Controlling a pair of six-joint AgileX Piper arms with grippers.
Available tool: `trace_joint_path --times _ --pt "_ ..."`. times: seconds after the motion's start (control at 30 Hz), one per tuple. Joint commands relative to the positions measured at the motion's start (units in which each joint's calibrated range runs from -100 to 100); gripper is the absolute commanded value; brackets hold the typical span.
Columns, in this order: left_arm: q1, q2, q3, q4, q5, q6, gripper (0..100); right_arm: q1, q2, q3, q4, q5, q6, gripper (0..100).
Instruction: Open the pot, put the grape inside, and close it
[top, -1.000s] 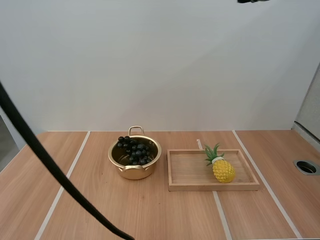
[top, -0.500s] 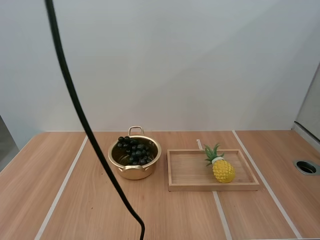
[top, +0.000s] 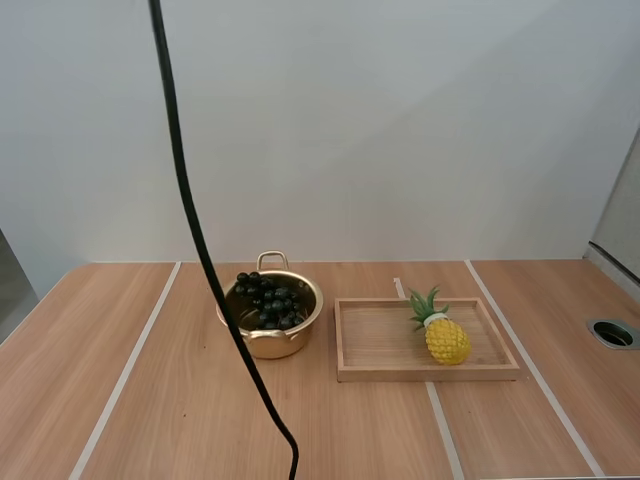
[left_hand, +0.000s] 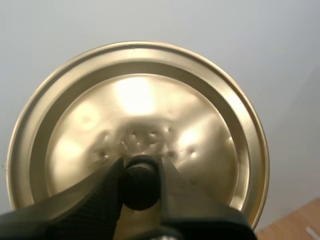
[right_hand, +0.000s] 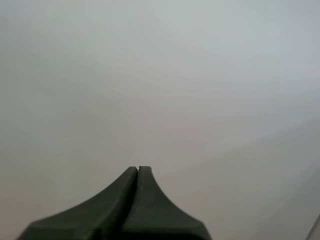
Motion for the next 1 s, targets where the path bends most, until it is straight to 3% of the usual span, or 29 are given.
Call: trace_joint_path --times 0.0,0.5,0.97 --pt "-0.12 -1.7 6.8 -1.9 -0.4 0.5 0 -0.2 -0.8 -2.5 -0.6 -0.4 0.3 0" --pt "-0.12 -1.7 41.4 -8.4 -16.3 7.6 0 -0.2 -1.6 -6.4 -0.6 3.4 0.3 0" --pt "-0.12 11.8 46.9 -9.2 -11.4 11.8 0 -0.2 -2.2 -6.4 -0.6 7.1 0.3 0"
